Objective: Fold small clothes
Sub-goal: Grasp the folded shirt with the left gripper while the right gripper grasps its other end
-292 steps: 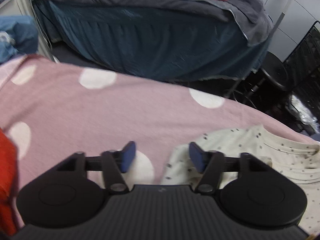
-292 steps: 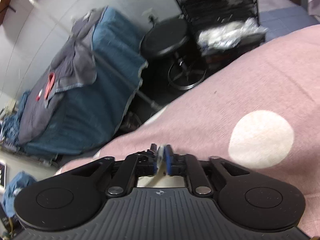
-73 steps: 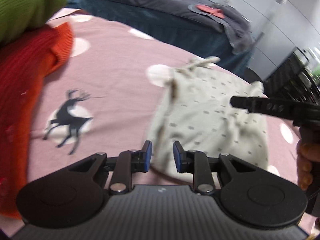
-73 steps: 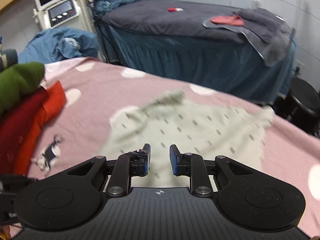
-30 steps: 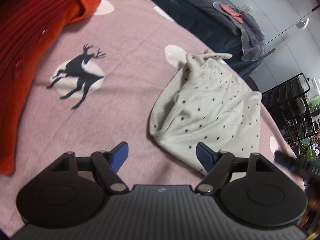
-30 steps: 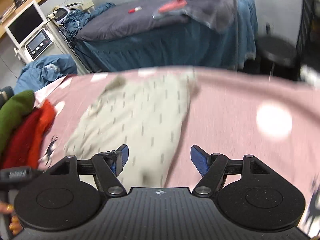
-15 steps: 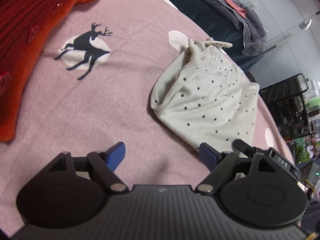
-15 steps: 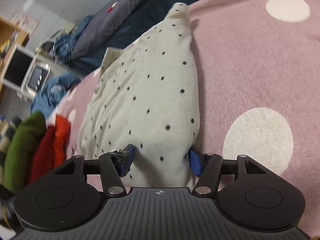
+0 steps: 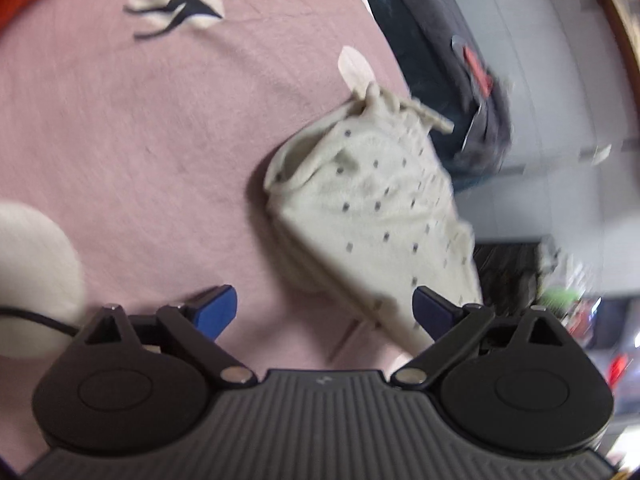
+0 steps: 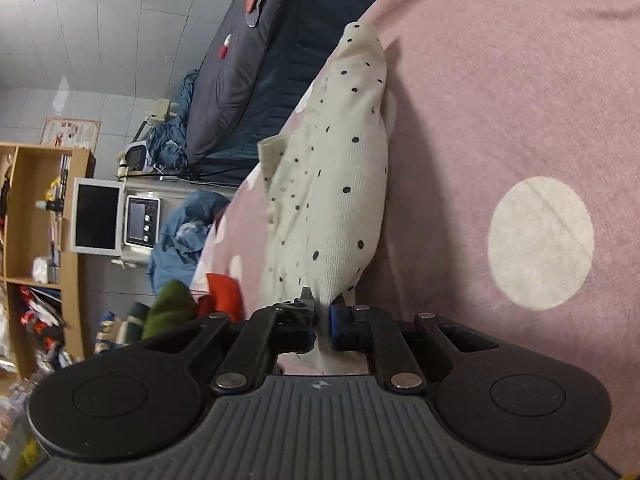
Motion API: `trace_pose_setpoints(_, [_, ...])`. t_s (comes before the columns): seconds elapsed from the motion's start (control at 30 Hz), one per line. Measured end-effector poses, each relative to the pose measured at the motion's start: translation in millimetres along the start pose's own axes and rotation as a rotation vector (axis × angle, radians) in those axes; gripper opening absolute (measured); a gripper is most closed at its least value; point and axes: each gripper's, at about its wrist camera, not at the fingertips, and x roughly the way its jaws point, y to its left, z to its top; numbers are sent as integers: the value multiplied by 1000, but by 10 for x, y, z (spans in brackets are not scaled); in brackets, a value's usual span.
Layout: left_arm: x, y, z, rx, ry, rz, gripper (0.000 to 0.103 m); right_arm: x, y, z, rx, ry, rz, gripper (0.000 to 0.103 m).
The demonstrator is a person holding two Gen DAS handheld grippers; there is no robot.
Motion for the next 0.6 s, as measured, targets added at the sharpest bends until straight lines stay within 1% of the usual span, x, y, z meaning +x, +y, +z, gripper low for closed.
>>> trace_pose_setpoints(0.07, [106, 20, -4, -57, -13, -18, 99, -34, 44, 34, 15, -5, -1, 13])
trace_pose_setpoints(0.13, [201, 91, -11, -165, -8, -55, 99, -45, 73, 67, 12, -4, -3, 13])
trace_pose_setpoints(0.2, [263, 182, -53, -287, -2, -152, 99, -28, 62, 93, 56, -3, 3, 13])
trace_pose_setpoints(0.23, [298, 211, -73, -335, 1, -186, 99, -6, 64, 99, 83, -2, 16, 13])
trace_pose_setpoints(0.27, [332, 223, -84, -360, 3, -196, 99, 1, 75, 107, 91, 1, 23, 13])
trace_pose_setpoints(0.3, [371, 224, -87, -370, 3, -193, 99, 10, 112, 114, 72, 3, 16, 13])
trace_pose_setpoints(0.37, [443, 217, -69, -382, -5, -193, 98, 12, 189, 118, 0, 10, -11, 13])
trace_pose_setpoints(0.43, [534, 211, -23, -417, -21, -227, 95, 13, 186, 128, 5, 20, -7, 13])
trace_pose_setpoints(0.5, [648, 165, 52, -453, -19, -246, 93, -7, 148, 131, 4, 25, -14, 13])
trace_pose_setpoints(0.57, [767, 98, 114, -461, 5, -255, 87, -18, 119, 124, 2, 23, -30, 13])
trace_pose_setpoints(0.6, [818, 56, 165, -456, 16, -258, 78, -22, 99, 124, 4, 27, -34, 13])
